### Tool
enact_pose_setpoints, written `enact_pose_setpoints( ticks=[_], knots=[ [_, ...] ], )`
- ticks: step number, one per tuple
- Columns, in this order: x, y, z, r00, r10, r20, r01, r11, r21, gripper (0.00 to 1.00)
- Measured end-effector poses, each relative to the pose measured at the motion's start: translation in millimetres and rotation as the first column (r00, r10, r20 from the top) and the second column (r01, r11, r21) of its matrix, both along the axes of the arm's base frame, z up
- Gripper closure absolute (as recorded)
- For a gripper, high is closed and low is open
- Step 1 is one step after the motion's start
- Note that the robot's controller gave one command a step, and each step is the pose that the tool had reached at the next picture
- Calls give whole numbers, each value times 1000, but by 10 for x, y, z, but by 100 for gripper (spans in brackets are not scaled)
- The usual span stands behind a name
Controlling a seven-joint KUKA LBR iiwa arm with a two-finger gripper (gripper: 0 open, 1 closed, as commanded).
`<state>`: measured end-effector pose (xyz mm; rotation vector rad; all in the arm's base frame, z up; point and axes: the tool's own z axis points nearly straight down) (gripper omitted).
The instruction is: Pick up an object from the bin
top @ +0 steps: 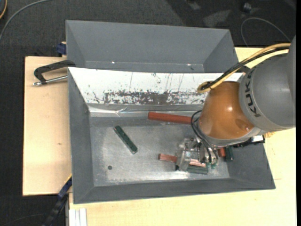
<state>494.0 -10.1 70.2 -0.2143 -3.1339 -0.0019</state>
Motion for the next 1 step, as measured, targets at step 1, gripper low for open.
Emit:
enact_pose_setpoints(
  ticks=[1],
  knots=[
    [27,4,963,1000,1,13,-1,1000,-1,100]
  ],
)
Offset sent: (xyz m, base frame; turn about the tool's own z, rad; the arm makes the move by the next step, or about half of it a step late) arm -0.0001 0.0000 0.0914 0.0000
